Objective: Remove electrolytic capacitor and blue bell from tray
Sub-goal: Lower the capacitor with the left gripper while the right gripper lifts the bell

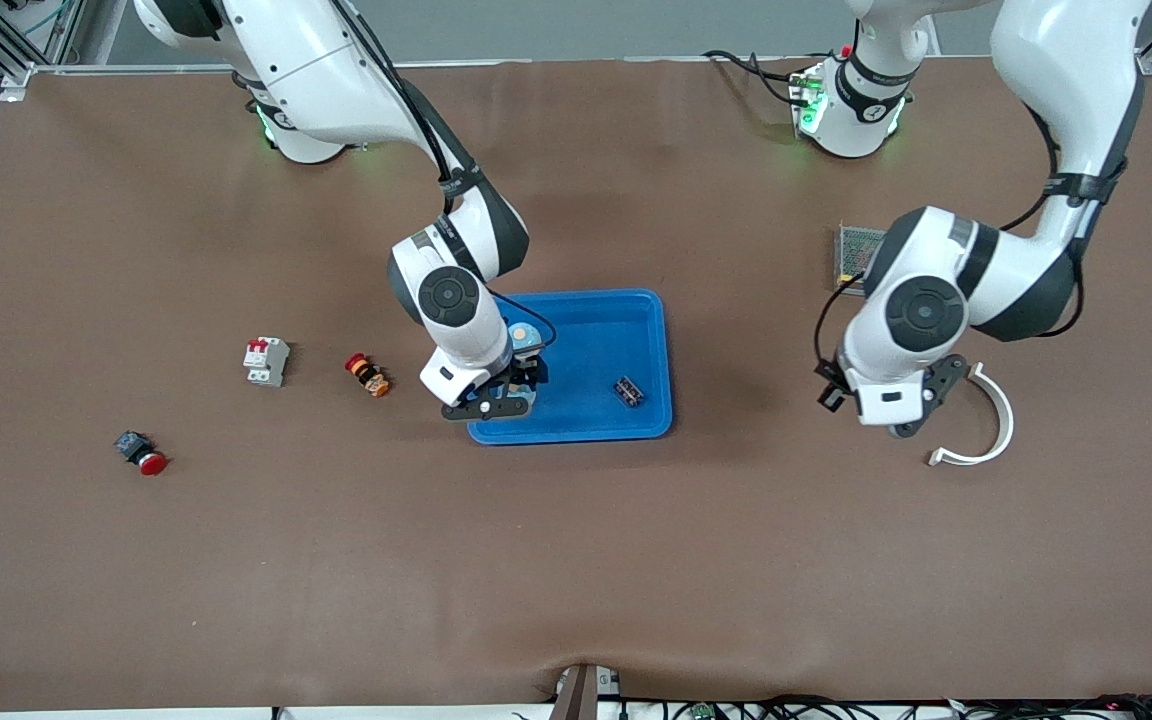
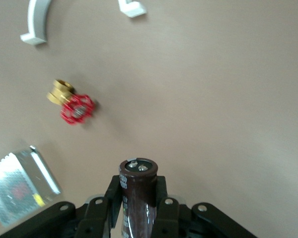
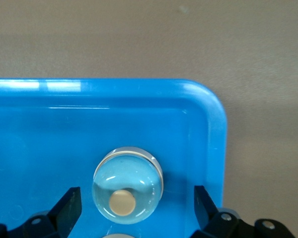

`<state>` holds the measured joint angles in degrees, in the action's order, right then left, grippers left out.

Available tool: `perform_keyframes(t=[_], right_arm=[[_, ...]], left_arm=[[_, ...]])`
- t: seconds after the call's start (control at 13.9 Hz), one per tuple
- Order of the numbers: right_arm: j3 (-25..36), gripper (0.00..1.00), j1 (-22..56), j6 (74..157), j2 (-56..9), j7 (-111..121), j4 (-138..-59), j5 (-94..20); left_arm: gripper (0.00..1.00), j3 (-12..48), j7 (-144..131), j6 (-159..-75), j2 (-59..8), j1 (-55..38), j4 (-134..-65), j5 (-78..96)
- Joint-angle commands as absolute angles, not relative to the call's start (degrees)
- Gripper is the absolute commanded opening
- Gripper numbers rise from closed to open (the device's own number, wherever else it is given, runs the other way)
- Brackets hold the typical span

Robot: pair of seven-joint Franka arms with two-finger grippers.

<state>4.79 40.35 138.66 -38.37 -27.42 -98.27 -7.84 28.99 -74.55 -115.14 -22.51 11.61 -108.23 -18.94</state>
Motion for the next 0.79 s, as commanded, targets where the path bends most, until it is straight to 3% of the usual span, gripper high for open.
perform_keyframes(t=[0.0,0.29,0.72], right_arm=[[5.45,1.00,41.48,139.22,-39.90,-27.95,-96.77,-7.73],[5.45,1.00,42.01,140.36,-40.96,-28.04,-96.68,-7.73],[5.45,1.00,42.27,140.89,-41.92,-27.95,-96.50,-7.56]], left_arm=[[0.00,29.62,-69.45,-116.80,-20.13,15.45,-114.16,-19.60],[0.00,29.44,-67.24,-122.33,-20.74,18.19,-119.96,-21.61],[0.00,29.44,-67.24,-124.09,-22.84,19.51,-124.97,-24.25]])
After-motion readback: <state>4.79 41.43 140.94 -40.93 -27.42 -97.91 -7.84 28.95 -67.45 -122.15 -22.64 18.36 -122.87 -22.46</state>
